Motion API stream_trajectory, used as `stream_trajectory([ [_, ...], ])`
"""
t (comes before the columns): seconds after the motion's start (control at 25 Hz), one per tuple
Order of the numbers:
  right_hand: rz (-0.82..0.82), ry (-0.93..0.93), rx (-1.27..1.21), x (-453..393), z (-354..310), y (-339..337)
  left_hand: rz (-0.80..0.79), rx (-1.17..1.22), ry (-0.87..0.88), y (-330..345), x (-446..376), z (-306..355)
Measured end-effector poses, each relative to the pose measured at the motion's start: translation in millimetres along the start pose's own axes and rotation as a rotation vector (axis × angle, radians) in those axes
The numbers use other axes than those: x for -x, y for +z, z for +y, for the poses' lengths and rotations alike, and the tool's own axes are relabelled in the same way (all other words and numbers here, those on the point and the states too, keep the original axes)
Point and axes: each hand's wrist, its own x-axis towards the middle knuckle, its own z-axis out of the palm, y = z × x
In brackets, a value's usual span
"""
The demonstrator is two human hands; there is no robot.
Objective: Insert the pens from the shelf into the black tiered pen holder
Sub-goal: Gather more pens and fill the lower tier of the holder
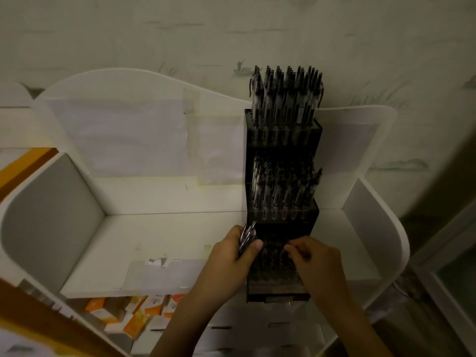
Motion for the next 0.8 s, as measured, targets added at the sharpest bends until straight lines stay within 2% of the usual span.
stream_trajectory([
  [0.16,-0.067,0.025,0.044,-5.4,-4.7,-3.5,-0.152,0.185,-0.059,3.0,-1.1,4.1],
  [0.32,-0.058,0.064,0.033,-4.0,-10.3,-7.9,-0.207,0.269,-0.052,4.0,0.5,15.0],
  [0.4,-0.012,0.082,0.019,-0.5,-17.5,-14.4,-0.217,0.241,-0.049,5.1,0.0,16.5],
  [0.52,0.095,-0.033,-0.055,1.6,-31.7,-23.9,-0.245,0.191,-0.03,8.0,0.2,17.7],
  [0.64,-0.068,-0.041,-0.282,2.7,-41.0,-25.9,-0.27,0.153,-0.004,11.0,0.9,21.2],
  [0.8,-0.12,0.142,-0.44,-1.5,-41.5,-32.2,-0.286,0.141,0.029,14.8,2.4,25.9],
])
